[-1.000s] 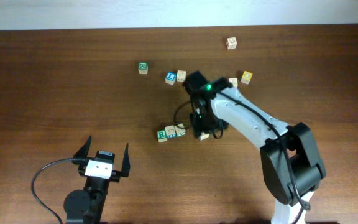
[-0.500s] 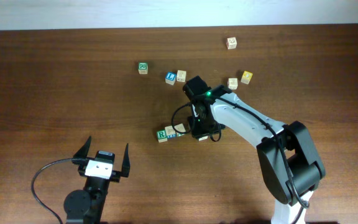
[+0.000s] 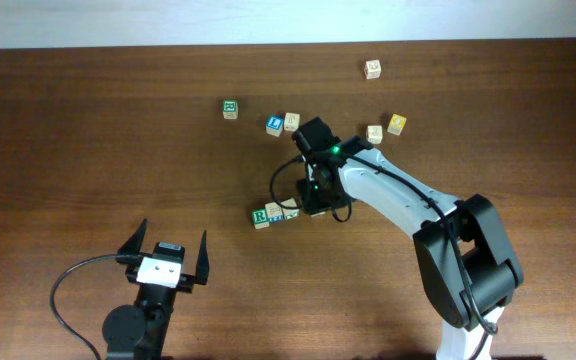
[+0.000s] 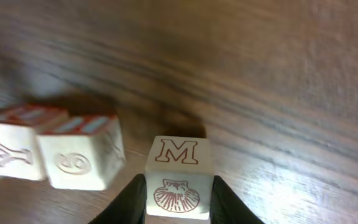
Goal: Rotate 4 blocks
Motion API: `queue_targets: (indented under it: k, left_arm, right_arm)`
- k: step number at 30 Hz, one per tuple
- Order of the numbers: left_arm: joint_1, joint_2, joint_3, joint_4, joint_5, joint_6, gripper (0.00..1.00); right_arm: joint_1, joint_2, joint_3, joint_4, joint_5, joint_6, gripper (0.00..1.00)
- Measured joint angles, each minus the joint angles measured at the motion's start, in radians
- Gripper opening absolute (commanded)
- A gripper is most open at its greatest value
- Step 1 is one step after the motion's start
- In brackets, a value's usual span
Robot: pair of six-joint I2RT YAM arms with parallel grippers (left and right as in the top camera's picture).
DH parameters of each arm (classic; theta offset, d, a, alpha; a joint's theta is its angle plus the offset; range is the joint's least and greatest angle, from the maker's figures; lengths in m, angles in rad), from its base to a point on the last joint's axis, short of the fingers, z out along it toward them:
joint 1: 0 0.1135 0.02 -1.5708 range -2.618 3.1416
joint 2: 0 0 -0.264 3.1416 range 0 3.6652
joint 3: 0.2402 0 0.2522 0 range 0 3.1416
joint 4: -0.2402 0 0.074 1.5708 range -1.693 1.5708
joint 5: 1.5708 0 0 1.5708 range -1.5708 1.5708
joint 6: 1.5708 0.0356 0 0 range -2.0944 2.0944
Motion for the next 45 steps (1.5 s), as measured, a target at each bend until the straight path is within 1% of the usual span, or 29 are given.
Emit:
queue_targets:
  k: [6, 14, 15, 17, 21, 23, 28, 32, 36, 40, 45]
  left_arm:
    - [0.000, 0.000, 0.000, 0.000, 0.000, 0.000, 0.99]
    - [0.000, 0.000, 0.000, 0.000, 0.000, 0.000, 0.99]
    - [0.000, 0.000, 0.000, 0.000, 0.000, 0.000, 0.99]
    - [0.000, 0.000, 0.000, 0.000, 0.000, 0.000, 0.99]
    - [0.000, 0.000, 0.000, 0.000, 0.000, 0.000, 0.99]
    - [0.000, 0.000, 0.000, 0.000, 0.000, 0.000, 0.99]
    - [0.000, 0.000, 0.000, 0.000, 0.000, 0.000, 0.99]
    - [0.000, 0.000, 0.000, 0.000, 0.000, 0.000, 0.99]
    - [0.000, 0.000, 0.000, 0.000, 0.000, 0.000, 0.99]
    - [0.000, 0.000, 0.000, 0.000, 0.000, 0.000, 0.99]
    - [0.000, 0.000, 0.000, 0.000, 0.000, 0.000, 0.99]
  right_arm:
    - [0.004, 0.000, 0.003, 0.064, -0.044, -0.015, 0.29]
    - [0.045, 0.000, 0.004, 0.064, -0.051, -0.018, 0.30]
    - [0.046, 0.000, 0.004, 0.062, -0.051, -0.018, 0.34]
    - [0.047, 0.000, 0.004, 0.059, -0.051, -0.019, 0.45]
    - [0.047, 0.000, 0.004, 0.056, -0.051, -0.023, 0.52]
    - [0.047, 0.000, 0.004, 0.056, -0.051, -0.023, 0.53]
    - [0.047, 0.000, 0.008, 0.060, -0.051, -0.022, 0.53]
    - [0.047, 0.002, 0.090, 0.030, -0.051, -0.029, 0.52]
    - [0.048, 0.002, 0.192, 0.076, -0.051, -0.035, 0.45]
    - [0.057, 0.016, 0.196, 0.124, -0.047, -0.012, 0.41]
    - [0.095, 0.109, 0.196, 0.168, -0.042, 0.040, 0.38]
